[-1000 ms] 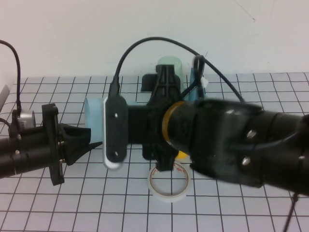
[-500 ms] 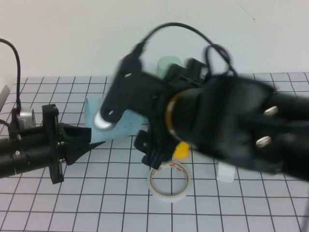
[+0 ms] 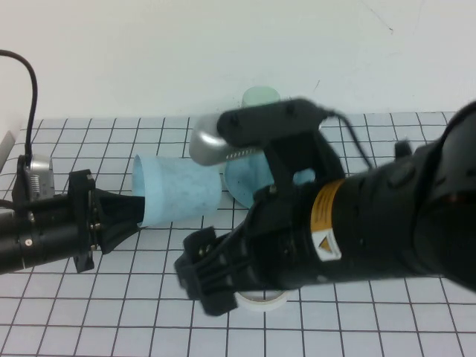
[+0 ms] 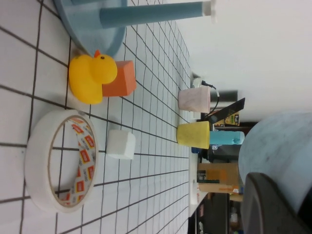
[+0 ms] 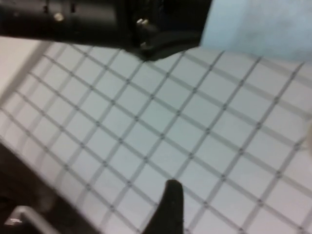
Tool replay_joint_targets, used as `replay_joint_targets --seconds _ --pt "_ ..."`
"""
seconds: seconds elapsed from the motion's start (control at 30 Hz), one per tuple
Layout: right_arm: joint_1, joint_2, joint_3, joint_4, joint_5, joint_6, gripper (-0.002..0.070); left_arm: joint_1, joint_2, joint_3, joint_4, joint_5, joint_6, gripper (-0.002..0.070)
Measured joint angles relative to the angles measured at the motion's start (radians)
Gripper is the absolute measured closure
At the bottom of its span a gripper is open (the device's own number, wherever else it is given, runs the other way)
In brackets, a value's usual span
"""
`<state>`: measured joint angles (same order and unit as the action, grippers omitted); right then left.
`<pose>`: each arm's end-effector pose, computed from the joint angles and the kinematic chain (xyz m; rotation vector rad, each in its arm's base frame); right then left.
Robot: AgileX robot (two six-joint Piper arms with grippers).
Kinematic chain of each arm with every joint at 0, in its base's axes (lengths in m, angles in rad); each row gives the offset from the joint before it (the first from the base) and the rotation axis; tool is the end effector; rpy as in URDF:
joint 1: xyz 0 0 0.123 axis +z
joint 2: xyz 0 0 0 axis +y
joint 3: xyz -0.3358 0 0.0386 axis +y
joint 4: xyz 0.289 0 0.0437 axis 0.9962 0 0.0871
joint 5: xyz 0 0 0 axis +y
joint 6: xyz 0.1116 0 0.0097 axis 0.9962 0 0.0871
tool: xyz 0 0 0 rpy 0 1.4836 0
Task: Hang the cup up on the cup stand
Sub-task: Adjust the cup with two arms
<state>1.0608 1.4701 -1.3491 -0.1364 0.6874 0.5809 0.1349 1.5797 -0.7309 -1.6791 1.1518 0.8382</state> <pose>0.1944 0.3277 0.3961 -0.6432 2.2963 0.6797 0.3169 -0.0597 0.2470 -0.4565 2.1390 -1.6872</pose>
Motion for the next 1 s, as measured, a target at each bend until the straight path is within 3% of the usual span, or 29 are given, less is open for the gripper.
replay_joint_targets --seconds 0.17,0.5,0.83,1.0 --pt "0.000 -0.005 0.036 0.018 -0.060 0.004 -0.0017 0.000 0.000 0.000 0.000 0.000 0.020 0.0669" --pt "0.000 -0.020 0.037 -0.361 0.226 -0.270 -0.0017 0.000 0.000 0.000 0.000 0.000 -0.036 0.0669" --pt "0.000 0.063 0.037 -0.428 0.005 -0.652 -0.0017 0.000 0.000 0.000 0.000 0.000 -0.061 0.0669" --pt "0.000 0.128 0.037 -0.556 -0.089 -0.763 -0.0017 0.000 0.000 0.000 0.000 0.000 -0.061 0.0669"
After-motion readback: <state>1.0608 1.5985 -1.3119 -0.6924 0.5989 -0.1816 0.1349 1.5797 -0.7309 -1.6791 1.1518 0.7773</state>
